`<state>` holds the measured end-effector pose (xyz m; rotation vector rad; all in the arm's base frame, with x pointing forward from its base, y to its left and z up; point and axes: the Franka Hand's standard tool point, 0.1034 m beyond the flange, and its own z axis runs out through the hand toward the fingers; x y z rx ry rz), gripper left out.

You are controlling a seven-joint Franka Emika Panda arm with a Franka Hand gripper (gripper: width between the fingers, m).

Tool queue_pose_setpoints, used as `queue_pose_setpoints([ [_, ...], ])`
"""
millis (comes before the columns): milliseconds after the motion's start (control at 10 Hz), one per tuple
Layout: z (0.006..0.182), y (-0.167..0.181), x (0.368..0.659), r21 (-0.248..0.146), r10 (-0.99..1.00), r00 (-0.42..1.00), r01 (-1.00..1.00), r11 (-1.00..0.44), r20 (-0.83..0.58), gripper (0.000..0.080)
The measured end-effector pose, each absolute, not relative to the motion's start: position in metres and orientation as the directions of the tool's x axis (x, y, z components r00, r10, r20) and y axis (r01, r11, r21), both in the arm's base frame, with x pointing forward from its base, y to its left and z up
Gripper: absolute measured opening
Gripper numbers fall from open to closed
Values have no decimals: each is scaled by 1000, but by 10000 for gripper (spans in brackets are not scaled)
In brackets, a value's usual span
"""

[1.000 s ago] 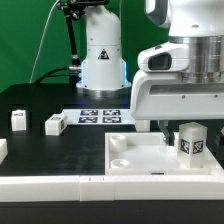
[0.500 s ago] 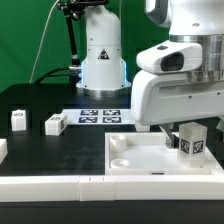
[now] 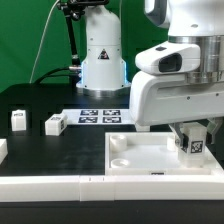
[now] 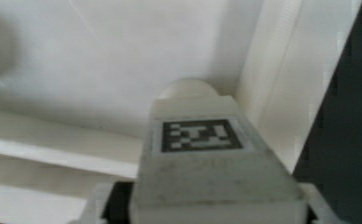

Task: Assemble one leg

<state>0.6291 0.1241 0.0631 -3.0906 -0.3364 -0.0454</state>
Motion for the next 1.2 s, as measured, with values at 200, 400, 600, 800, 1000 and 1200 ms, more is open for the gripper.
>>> queue_pose_setpoints([
  [200,63,123,629,-30,189,982,190,-981,32,291],
  [400,63,121,631,-53,-61,998,-60,-997,30,291],
  [600,63,120,631,-63,-278,960,-276,-959,30,291],
  [800,63,113,632,-62,-438,899,-436,-898,22,292],
  [1000,63,107,633,-51,-594,804,-592,-804,22,301],
  [1200,64,98,633,-33,-679,733,-678,-734,33,305],
])
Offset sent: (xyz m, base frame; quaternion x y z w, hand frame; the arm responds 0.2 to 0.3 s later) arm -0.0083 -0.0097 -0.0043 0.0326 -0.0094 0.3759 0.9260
